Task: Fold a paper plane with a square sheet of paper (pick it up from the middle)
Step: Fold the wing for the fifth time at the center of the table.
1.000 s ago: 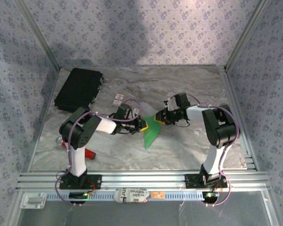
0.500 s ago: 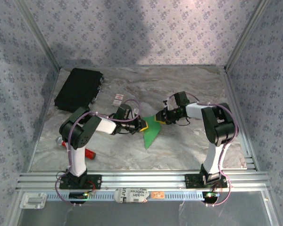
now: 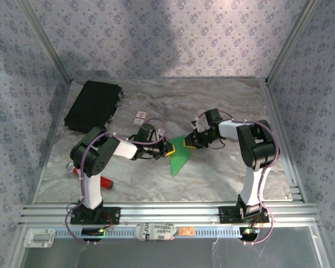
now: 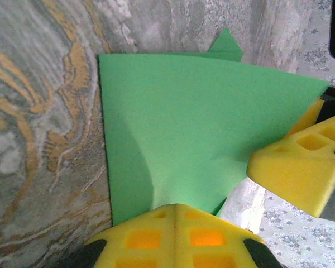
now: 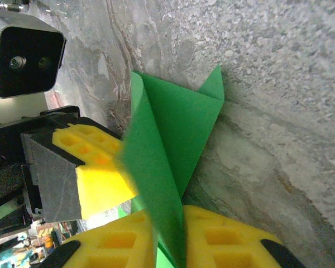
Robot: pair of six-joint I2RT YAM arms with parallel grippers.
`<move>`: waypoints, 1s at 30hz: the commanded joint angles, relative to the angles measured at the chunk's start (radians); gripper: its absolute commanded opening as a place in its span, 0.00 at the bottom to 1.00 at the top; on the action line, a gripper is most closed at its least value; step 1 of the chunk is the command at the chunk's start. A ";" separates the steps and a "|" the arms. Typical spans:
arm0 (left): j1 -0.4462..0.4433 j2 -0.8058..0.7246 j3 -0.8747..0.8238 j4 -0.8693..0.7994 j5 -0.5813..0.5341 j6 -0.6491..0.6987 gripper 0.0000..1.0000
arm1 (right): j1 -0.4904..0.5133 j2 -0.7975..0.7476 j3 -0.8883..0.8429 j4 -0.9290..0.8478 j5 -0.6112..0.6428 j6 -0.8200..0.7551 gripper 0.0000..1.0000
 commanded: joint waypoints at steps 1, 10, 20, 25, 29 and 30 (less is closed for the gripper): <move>0.003 0.009 -0.021 -0.045 0.022 -0.005 0.05 | -0.004 -0.008 0.020 -0.031 -0.016 -0.018 0.16; 0.002 -0.115 -0.008 -0.084 -0.022 0.028 0.29 | -0.018 -0.121 -0.052 0.043 0.053 0.124 0.08; -0.043 -0.136 0.038 -0.141 -0.042 0.027 0.23 | -0.003 -0.266 -0.283 0.299 0.190 0.483 0.08; -0.048 -0.080 0.046 -0.138 -0.057 0.012 0.17 | 0.011 -0.296 -0.319 0.323 0.195 0.513 0.08; -0.048 -0.045 0.044 -0.142 -0.066 0.016 0.14 | 0.015 -0.306 -0.330 0.331 0.190 0.511 0.09; -0.048 -0.037 0.043 -0.147 -0.069 0.017 0.13 | 0.015 -0.306 -0.331 0.335 0.186 0.508 0.10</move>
